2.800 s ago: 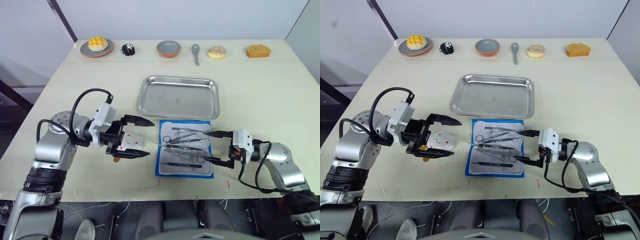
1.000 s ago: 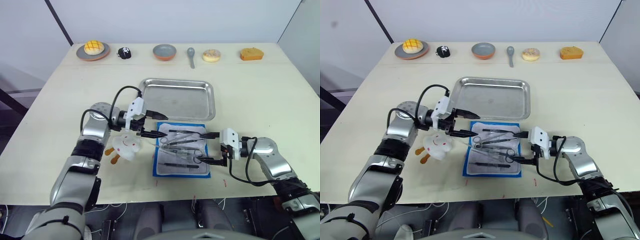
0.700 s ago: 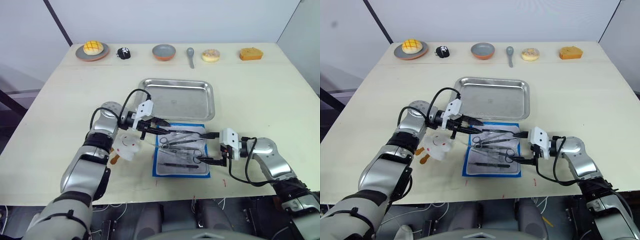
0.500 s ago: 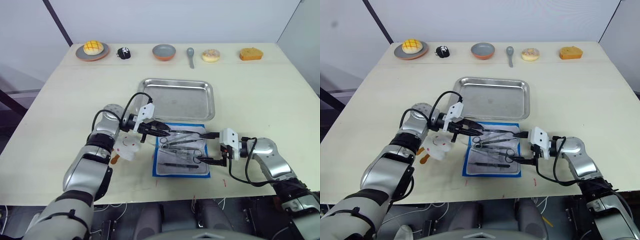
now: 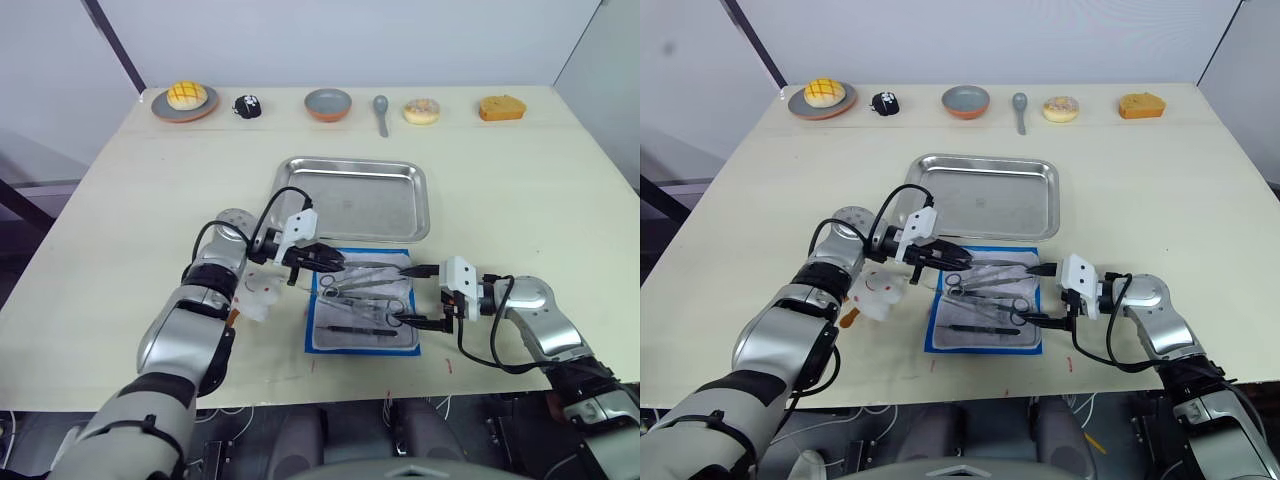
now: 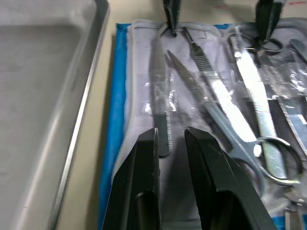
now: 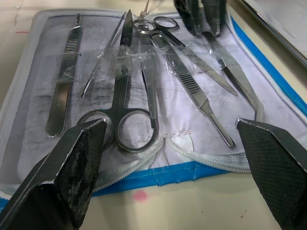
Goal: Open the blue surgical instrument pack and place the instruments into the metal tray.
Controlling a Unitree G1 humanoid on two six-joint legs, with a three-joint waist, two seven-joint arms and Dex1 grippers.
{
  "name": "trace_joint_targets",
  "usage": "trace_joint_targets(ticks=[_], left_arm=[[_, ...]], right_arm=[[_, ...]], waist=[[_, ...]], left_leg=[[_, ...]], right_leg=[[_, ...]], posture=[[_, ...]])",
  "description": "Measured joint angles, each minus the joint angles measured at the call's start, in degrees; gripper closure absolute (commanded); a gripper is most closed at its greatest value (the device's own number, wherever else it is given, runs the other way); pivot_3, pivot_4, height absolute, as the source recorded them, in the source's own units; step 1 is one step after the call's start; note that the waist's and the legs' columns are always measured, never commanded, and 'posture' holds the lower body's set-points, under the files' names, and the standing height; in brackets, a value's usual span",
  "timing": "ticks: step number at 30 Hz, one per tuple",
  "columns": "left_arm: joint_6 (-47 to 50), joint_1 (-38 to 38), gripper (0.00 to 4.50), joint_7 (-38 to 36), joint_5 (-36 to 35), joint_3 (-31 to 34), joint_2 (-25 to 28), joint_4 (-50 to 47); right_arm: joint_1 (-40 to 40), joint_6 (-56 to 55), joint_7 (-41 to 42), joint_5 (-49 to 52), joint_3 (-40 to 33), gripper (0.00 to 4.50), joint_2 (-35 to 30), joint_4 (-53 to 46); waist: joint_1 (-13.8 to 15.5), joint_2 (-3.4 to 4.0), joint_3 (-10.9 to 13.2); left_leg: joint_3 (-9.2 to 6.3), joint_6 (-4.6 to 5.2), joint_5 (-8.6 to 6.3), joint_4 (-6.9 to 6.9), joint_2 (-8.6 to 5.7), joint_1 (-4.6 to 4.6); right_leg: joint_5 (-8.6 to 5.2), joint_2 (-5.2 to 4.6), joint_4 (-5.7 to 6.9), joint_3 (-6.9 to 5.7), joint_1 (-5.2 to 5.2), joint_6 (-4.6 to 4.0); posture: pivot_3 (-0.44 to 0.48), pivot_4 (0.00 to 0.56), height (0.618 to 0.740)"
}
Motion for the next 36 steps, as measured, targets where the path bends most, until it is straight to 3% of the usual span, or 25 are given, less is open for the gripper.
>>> trace_joint_targets(ticks=[21,25,36], left_arm=[[-0.75,-0.53,3.52,1.31,4.50,-0.18,-0.31,0.44],[0.45,-0.51,4.43,0.84,4.49,-0.15,-0.28,0.26],[3.41,0.44,4.43,0.45,4.43,0.10,0.04,-3.40]], right_arm=[[0.32,0.01,-0.41,0.00,0.02,0.00,0.23,0.18],[0.28,-0.02,-0.37,0.00,0.04,0.00,0.29,0.44],[0.03,-0.10,-0.07,0.00,0.07,0.00,0.40,0.84]], waist=[[-0.02,0.06,-0.32],[-0.02,0.07,-0.43],[-0.02,0.07,-0.47]], left_leg=[[0.01,0.00,0.00,-0.06,0.00,0.09],[0.01,0.00,0.00,-0.07,0.00,0.11],[0.00,0.00,0.00,-0.08,0.00,0.11]], right_leg=[[0.00,0.01,-0.01,0.01,0.08,0.01],[-0.01,0.01,-0.02,0.01,0.08,0.01],[-0.01,0.01,-0.02,0.01,0.09,0.01]], posture=[[0.000,0.150,0.732],[0.000,0.150,0.732],[0.000,0.150,0.732]])
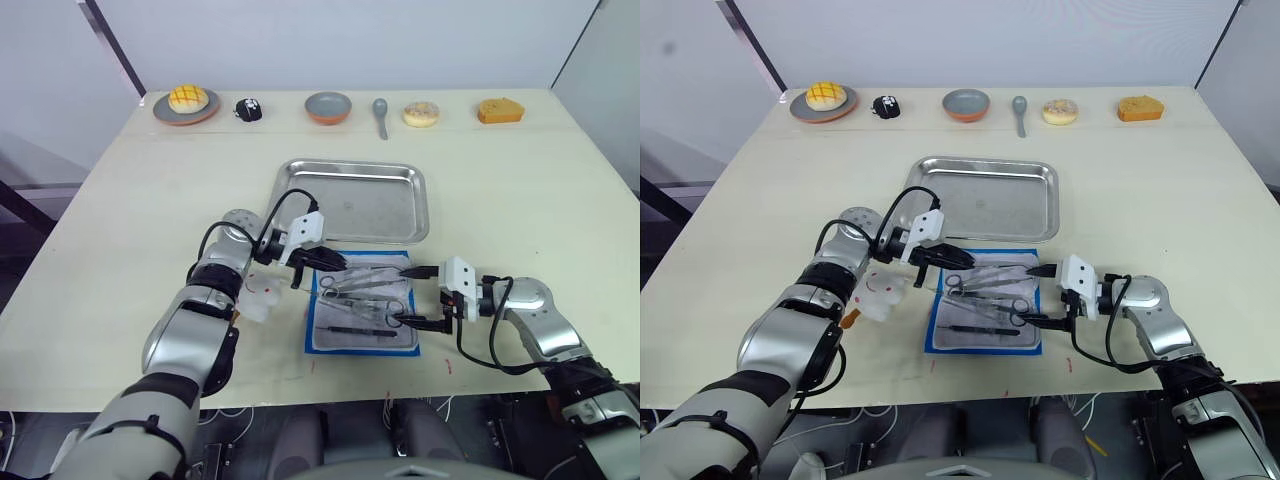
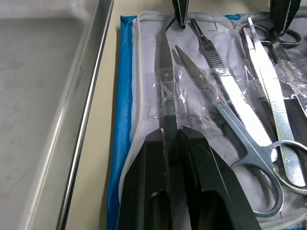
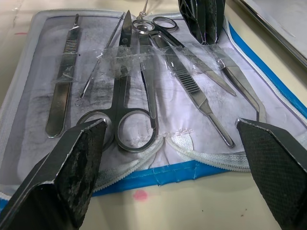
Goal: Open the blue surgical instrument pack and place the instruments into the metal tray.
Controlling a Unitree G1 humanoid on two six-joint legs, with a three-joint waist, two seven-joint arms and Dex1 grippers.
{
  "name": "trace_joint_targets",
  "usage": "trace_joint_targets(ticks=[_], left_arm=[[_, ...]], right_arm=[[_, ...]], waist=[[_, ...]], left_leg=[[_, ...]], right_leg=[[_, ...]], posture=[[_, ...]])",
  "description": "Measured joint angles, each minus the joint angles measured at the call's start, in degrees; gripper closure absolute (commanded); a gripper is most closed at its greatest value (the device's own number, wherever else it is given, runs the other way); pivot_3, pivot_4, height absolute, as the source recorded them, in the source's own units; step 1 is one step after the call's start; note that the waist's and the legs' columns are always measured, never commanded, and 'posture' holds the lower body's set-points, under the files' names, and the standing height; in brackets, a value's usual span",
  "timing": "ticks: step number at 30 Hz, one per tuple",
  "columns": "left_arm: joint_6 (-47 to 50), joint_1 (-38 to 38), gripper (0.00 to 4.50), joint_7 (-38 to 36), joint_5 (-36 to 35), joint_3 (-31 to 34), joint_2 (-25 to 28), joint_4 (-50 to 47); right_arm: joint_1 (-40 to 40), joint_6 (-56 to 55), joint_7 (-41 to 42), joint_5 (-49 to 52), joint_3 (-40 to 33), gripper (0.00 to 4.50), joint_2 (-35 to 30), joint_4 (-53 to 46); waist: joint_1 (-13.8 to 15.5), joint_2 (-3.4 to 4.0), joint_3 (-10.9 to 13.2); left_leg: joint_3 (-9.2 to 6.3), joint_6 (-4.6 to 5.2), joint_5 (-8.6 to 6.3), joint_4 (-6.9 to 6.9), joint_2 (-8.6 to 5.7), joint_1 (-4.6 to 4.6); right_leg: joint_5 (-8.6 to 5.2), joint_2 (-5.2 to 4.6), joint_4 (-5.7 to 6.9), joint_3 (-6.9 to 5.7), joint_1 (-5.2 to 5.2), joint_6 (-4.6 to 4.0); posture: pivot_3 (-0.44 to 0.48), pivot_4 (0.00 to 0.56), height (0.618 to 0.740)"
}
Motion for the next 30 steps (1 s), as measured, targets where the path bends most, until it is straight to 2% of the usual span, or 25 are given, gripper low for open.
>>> trace_joint_targets(ticks=[6,18,30], left_arm=[[4.81,1.46,4.43,-0.25,-0.34,0.25,0.30,-4.47],[11.84,4.24,4.43,1.19,1.48,-1.51,4.18,-17.85],[19.19,5.59,4.43,1.64,1.60,-2.80,7.10,-25.85]], right_arm=[[-0.02,0.00,0.00,0.00,0.00,0.00,0.06,0.02],[-0.01,0.06,-0.10,0.00,-0.01,0.00,0.41,0.07],[-0.12,0.05,-0.08,0.00,-0.01,0.00,0.71,0.33]], waist=[[0.00,-0.01,0.01],[-0.15,0.00,0.02],[-0.20,0.00,0.02]], left_leg=[[-0.01,0.00,0.00,0.00,0.00,-0.01],[-0.02,0.00,0.00,-0.06,0.01,0.01],[-0.03,0.00,0.00,-0.08,0.02,0.03]], right_leg=[[0.00,0.00,0.00,0.00,0.00,0.00],[0.00,0.02,-0.01,0.02,-0.02,0.00],[0.00,0.04,-0.01,0.03,-0.02,0.00]], posture=[[0.000,0.150,0.732],[0.000,0.150,0.732],[0.000,0.150,0.732]])
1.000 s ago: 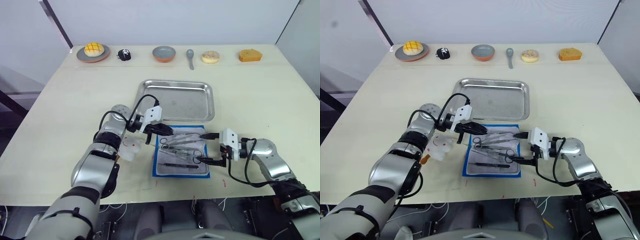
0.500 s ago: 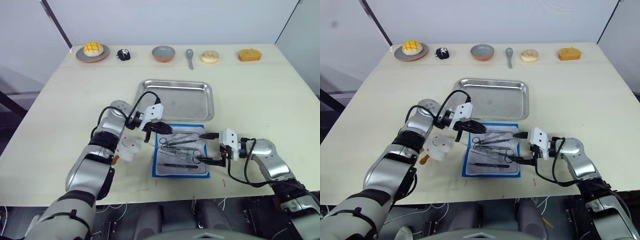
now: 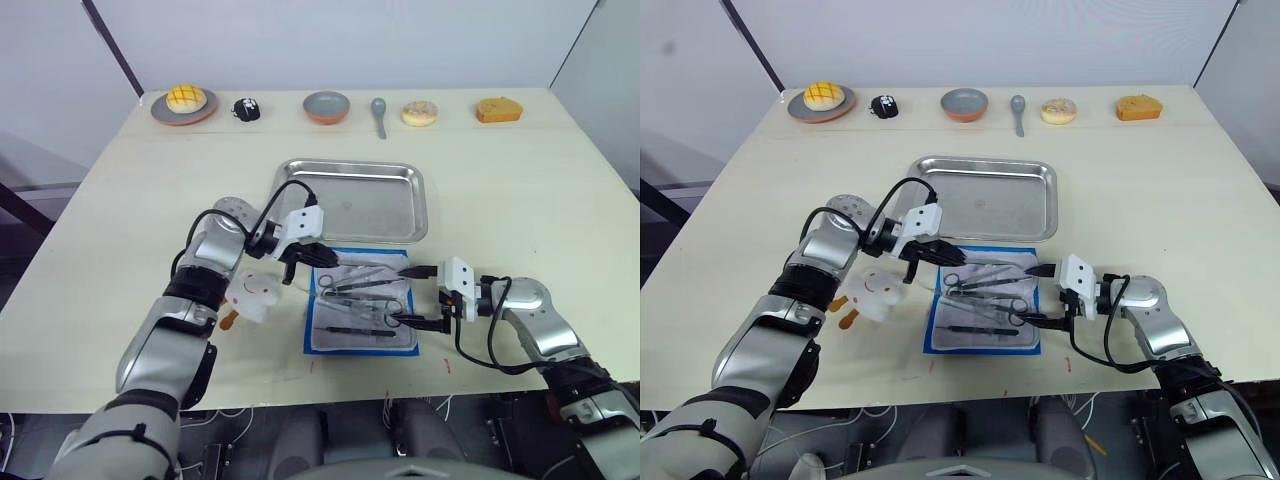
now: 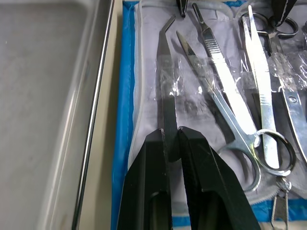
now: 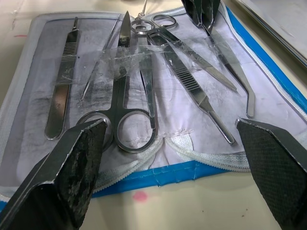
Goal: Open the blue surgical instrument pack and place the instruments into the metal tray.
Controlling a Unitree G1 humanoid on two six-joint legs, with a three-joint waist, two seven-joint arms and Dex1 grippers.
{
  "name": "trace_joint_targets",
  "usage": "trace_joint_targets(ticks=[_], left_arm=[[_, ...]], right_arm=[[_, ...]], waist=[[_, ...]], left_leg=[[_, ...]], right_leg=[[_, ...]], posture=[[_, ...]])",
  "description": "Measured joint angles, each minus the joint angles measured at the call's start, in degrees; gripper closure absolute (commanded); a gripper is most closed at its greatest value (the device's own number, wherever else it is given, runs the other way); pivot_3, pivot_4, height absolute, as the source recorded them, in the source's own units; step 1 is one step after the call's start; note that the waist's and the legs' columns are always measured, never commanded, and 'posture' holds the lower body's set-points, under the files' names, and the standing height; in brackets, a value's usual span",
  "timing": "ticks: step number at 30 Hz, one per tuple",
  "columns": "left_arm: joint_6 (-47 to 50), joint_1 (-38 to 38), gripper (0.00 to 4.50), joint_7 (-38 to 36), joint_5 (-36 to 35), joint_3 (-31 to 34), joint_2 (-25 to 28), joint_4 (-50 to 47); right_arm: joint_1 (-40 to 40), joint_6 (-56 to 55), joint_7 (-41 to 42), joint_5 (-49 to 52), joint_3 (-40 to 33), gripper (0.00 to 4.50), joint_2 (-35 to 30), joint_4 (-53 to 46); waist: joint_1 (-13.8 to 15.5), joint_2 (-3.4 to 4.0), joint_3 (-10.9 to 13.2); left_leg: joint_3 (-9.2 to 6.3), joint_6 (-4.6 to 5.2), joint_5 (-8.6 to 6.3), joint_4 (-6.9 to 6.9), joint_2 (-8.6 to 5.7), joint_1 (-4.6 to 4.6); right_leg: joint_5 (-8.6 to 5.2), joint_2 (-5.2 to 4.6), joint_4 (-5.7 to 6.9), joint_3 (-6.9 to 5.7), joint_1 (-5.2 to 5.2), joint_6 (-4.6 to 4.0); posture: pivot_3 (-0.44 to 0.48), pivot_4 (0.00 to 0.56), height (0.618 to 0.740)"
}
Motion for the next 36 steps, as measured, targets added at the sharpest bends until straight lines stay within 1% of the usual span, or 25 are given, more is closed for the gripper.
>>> trace_joint_targets(ticks=[7,9,16,23,29,32,36], left_arm=[[3.02,0.60,4.43,-0.47,-0.78,-0.37,3.05,-4.60],[4.05,1.11,4.43,-0.89,-1.14,-0.35,4.66,-6.20],[6.23,1.96,4.43,-1.58,-2.31,-0.19,8.53,-8.76],[6.78,2.70,4.43,-1.60,-3.32,-0.02,10.73,-9.66],[6.81,5.28,4.43,-2.75,-5.16,1.97,14.93,-12.59],[7.33,5.44,4.43,-2.93,-5.64,2.22,16.09,-13.81],[12.43,5.79,4.43,-3.74,-9.69,4.87,18.27,-18.86]], right_arm=[[-0.01,-0.01,0.00,0.00,0.00,0.00,0.10,0.07],[0.00,-0.01,0.00,0.00,0.00,0.00,0.13,0.10],[-0.05,-0.02,-0.01,0.00,0.00,0.00,0.38,0.21],[-0.11,-0.03,0.00,0.00,0.00,0.00,0.65,0.35],[-0.10,-0.05,0.01,-0.01,0.00,0.00,0.85,0.42],[-0.10,-0.09,0.01,-0.01,0.00,0.00,0.89,0.43],[-0.12,-0.25,0.02,-0.01,0.01,0.00,1.03,0.56]], waist=[[0.00,0.00,0.00],[0.00,0.00,0.01],[0.05,0.00,0.01],[0.05,0.00,0.01],[0.10,0.00,0.02],[0.16,-0.01,0.02],[0.10,-0.01,0.04]], left_leg=[[0.00,0.00,0.00,-0.02,0.01,0.01],[0.01,0.00,0.00,-0.03,0.01,0.03],[0.00,0.00,0.00,-0.04,0.02,0.03],[0.01,0.00,0.00,-0.05,0.03,0.03],[0.01,0.00,0.00,-0.08,0.04,0.04],[0.01,0.00,0.00,-0.08,0.04,0.04],[0.01,0.00,0.00,-0.11,0.05,0.05]], right_leg=[[0.00,0.00,0.00,0.01,0.00,0.00],[0.00,0.01,0.00,0.01,0.00,0.00],[-0.01,0.01,-0.01,0.01,0.00,-0.01],[-0.01,0.02,-0.01,0.01,0.00,-0.02],[-0.03,0.02,-0.02,0.01,0.00,-0.04],[-0.03,0.02,-0.02,0.01,0.00,-0.04],[-0.03,0.02,-0.02,0.01,-0.01,-0.05]], posture=[[0.000,0.150,0.732],[0.000,0.150,0.732],[0.000,0.150,0.732],[0.000,0.150,0.732],[0.000,0.150,0.732],[0.000,0.150,0.732],[0.000,0.150,0.732]])
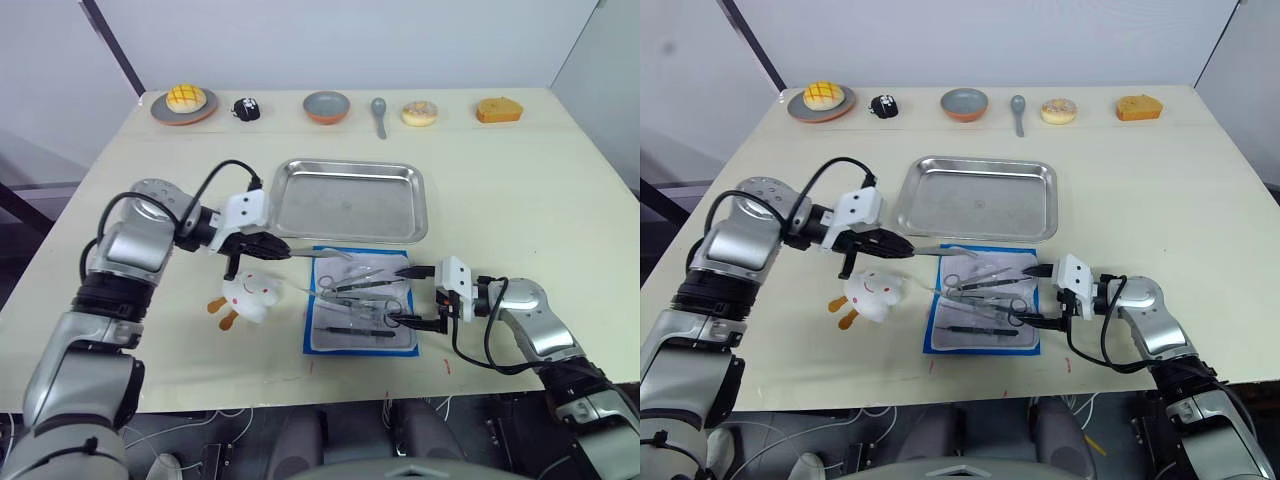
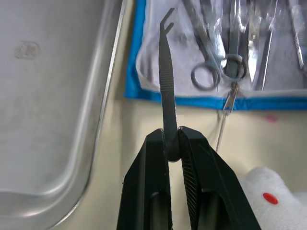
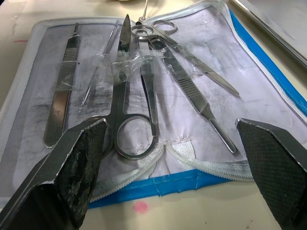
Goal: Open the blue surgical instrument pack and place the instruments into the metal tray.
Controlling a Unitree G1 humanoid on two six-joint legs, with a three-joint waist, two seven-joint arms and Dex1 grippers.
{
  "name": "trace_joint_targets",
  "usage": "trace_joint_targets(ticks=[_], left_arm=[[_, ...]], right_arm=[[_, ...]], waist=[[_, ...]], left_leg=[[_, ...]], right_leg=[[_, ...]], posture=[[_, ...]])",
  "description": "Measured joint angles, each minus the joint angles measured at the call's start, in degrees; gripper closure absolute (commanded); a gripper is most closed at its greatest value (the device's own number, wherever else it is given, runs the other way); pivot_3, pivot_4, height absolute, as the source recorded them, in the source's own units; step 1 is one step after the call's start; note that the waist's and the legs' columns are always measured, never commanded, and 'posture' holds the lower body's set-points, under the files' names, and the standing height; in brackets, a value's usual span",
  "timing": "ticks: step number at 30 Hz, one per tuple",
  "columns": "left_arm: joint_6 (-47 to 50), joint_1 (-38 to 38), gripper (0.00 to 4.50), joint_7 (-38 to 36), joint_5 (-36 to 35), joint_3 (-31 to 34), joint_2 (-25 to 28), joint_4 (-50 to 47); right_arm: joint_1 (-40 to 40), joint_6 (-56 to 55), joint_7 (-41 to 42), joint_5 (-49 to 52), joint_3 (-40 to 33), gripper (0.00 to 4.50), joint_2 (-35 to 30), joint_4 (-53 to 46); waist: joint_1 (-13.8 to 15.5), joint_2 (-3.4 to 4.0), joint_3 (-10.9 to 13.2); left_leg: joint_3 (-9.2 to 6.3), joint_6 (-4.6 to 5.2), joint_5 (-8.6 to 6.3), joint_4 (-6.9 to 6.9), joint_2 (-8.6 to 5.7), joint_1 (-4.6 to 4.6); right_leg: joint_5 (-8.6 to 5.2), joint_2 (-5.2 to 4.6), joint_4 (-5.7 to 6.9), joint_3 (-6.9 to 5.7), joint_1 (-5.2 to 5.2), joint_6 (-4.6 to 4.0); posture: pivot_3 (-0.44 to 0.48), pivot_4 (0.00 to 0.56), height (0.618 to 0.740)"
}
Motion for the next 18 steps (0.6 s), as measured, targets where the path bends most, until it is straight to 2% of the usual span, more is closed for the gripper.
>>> trace_joint_targets(ticks=[5,7,9,11,18], left_arm=[[6.65,0.20,4.43,2.74,-4.86,4.56,-0.25,-2.78],[9.97,1.40,4.43,7.14,-7.09,7.47,-2.94,-3.66],[12.13,2.13,4.43,13.42,-7.30,9.30,-6.20,-4.23],[15.08,2.26,4.43,23.44,-5.86,10.74,-9.54,-4.97],[25.63,2.12,4.43,42.29,-4.63,14.30,-14.23,-7.32]], right_arm=[[0.00,-0.32,0.01,0.00,0.00,0.00,0.02,0.20],[0.00,-0.44,0.02,0.00,0.00,0.00,0.02,0.26],[0.00,-0.52,0.02,0.00,0.00,0.00,0.01,0.30],[0.01,-0.64,0.01,0.00,0.00,0.00,0.03,0.31],[0.07,-0.87,0.03,0.00,0.00,0.00,-0.07,0.32]], waist=[[0.01,0.00,0.00],[0.04,0.00,-0.01],[0.07,-0.03,-0.02],[0.04,-0.04,-0.02],[0.12,-0.05,-0.03]], left_leg=[[0.01,0.00,0.00,-0.01,0.00,0.03],[-0.01,0.00,0.00,-0.01,0.00,0.04],[-0.01,0.00,0.00,-0.01,0.00,0.04],[-0.02,0.00,0.00,-0.01,0.00,0.04],[-0.02,-0.01,0.01,-0.03,0.00,0.04]], right_leg=[[0.00,0.00,0.00,0.00,0.01,0.00],[0.00,0.00,0.00,0.00,0.01,0.00],[0.00,0.00,0.01,0.00,0.02,0.00],[0.00,-0.01,0.01,0.01,0.02,0.01],[0.00,-0.01,0.00,0.01,0.02,0.00]], posture=[[0.000,0.150,0.732],[0.000,0.150,0.732],[0.000,0.150,0.732],[0.000,0.150,0.732],[0.000,0.150,0.732]])
